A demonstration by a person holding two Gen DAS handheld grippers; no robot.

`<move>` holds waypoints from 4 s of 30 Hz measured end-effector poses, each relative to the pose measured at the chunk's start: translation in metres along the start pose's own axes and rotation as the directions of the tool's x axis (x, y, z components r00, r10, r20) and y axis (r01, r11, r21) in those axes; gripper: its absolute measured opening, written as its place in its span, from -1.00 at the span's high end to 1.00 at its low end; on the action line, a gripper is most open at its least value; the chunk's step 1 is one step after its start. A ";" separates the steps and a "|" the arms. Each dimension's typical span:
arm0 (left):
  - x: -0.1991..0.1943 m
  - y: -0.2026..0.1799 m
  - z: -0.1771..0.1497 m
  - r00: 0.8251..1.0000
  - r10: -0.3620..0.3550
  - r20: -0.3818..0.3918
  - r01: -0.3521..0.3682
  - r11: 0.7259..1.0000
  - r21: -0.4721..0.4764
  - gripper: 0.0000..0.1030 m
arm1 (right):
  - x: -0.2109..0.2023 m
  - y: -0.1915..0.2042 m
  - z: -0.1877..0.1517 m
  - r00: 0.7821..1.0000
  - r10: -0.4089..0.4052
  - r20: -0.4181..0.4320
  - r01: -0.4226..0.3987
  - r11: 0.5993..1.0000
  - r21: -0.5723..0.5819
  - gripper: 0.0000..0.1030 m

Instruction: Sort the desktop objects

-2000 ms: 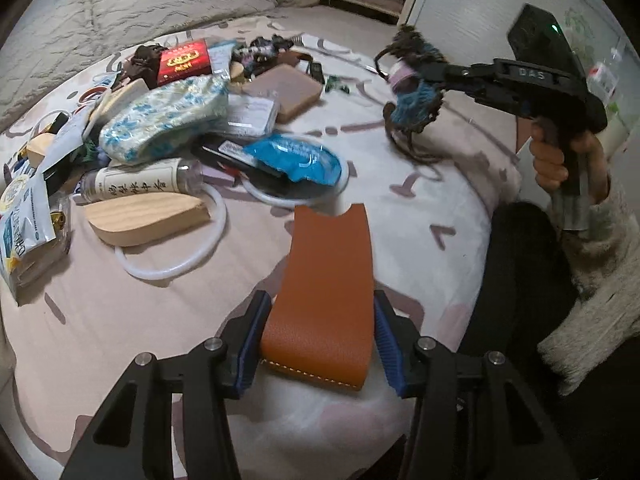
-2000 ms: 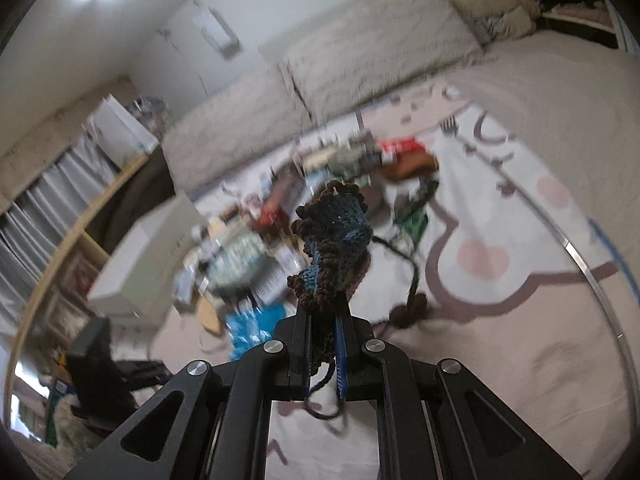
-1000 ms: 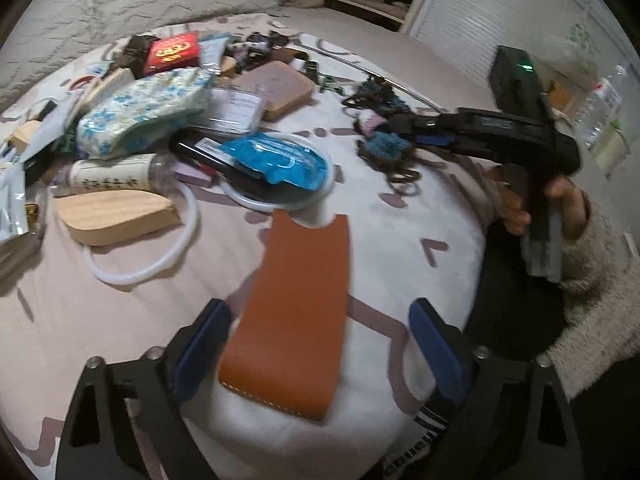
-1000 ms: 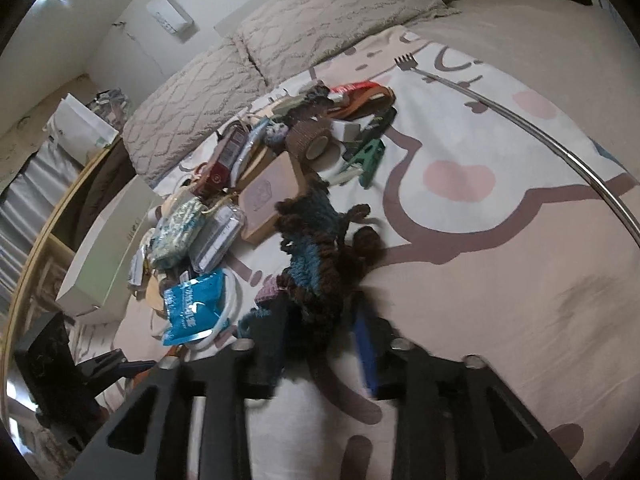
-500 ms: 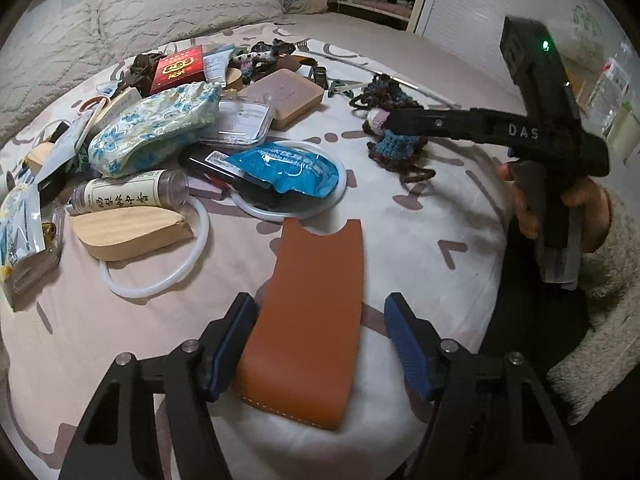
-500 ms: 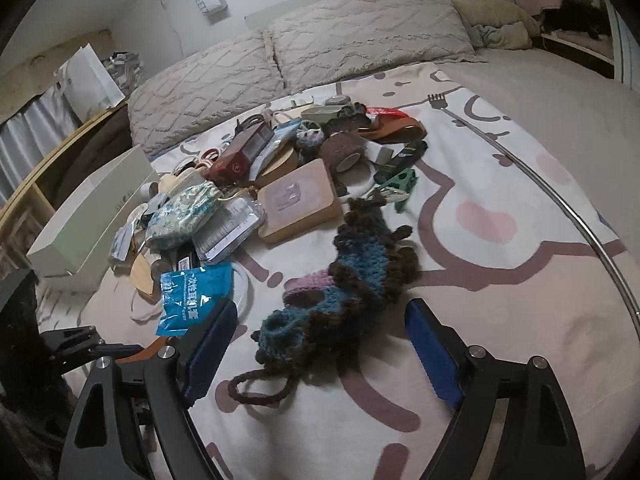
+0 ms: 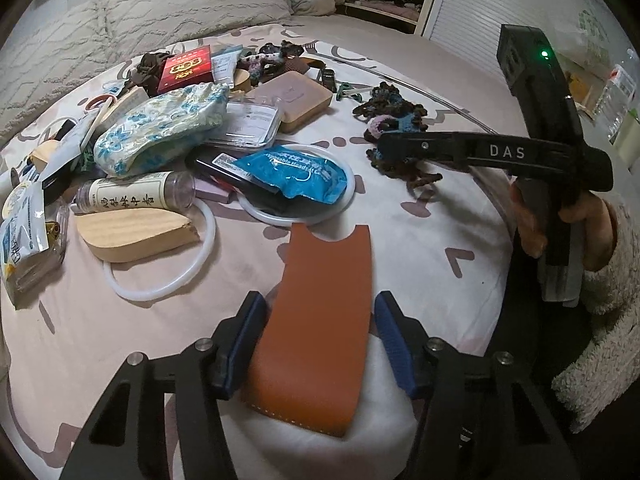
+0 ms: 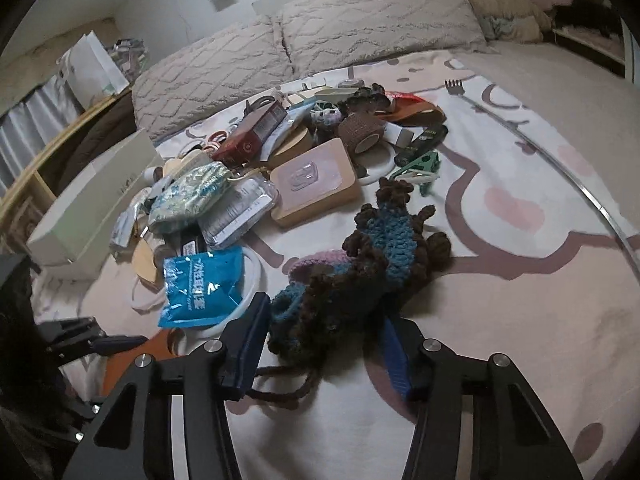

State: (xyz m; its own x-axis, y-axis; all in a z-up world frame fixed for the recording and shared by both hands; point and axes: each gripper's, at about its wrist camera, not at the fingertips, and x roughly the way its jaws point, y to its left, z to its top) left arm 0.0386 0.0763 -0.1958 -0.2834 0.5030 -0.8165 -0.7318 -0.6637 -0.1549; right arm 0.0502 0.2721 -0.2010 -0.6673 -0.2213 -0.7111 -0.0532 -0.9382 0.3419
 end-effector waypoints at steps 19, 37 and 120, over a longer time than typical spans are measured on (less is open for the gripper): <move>-0.002 -0.001 0.004 0.999 -0.008 0.031 0.008 1.000 -0.016 0.13 | 0.004 -0.015 0.004 0.992 0.125 0.033 -0.129 0.980 0.152 0.55; -0.034 0.011 0.009 0.988 0.037 0.150 -0.028 0.997 -0.065 0.14 | -0.031 0.004 0.012 0.980 0.043 0.194 -0.046 0.999 0.011 0.67; -0.218 0.163 0.076 0.700 0.525 0.483 -0.309 0.833 -0.458 0.14 | -0.052 0.261 0.163 0.891 0.335 0.306 -0.176 0.877 -0.448 0.71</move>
State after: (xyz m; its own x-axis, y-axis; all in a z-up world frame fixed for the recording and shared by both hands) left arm -0.0663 -0.0989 -0.0010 -0.8824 0.2714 -0.3844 -0.2384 -0.9621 -0.1320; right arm -0.0501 0.0823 0.0255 -0.8400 -0.4299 -0.3311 0.4031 -0.9028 0.1496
